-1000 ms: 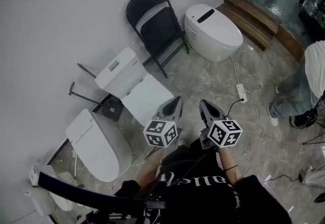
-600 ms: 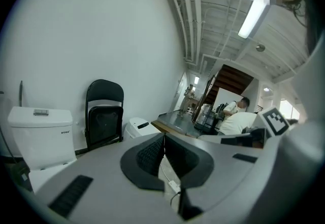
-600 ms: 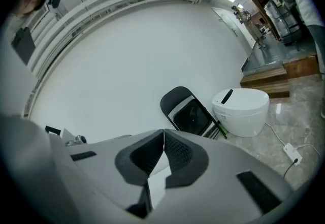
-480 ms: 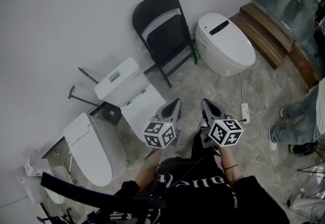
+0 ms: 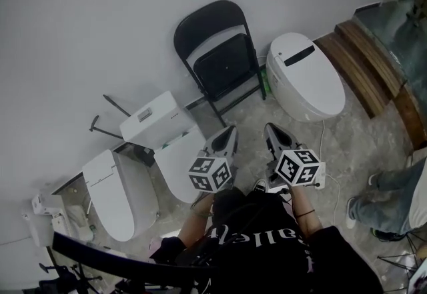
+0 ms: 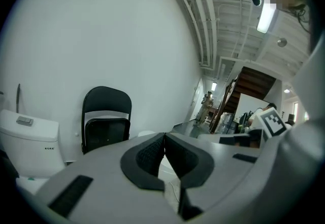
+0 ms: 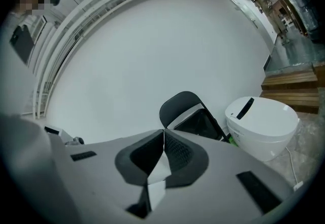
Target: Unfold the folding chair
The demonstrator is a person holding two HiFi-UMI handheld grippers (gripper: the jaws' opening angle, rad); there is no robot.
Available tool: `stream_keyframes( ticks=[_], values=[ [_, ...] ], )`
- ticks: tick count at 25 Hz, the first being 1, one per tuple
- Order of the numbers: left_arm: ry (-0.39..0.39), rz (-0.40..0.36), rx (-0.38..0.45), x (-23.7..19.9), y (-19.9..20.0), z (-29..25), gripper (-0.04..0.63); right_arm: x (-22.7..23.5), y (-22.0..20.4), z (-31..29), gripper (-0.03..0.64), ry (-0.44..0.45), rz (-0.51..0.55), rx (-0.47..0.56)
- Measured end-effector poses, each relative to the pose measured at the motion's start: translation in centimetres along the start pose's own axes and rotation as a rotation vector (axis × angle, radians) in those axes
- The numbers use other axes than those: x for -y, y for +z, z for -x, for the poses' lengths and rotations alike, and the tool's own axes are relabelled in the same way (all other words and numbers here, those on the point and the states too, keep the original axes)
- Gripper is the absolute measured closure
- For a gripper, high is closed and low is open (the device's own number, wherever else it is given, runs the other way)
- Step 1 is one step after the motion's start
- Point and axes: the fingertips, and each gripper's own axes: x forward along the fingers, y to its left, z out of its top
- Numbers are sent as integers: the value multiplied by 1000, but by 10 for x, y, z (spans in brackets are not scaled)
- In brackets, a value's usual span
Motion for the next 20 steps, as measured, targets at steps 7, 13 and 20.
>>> stream_keyframes(
  ticks=[7,13,20],
  values=[
    [50,-7,-45,-19,7,-45,591,31,14,-34,601,34,-51,-28],
    [30,-1,-57,-48,21,-92,591,53,26,-69,601,16,-53,-35],
    [28,-22,-70,-119,59,-160,591,74,49,-149,601,-16,-68,-48]
  ],
)
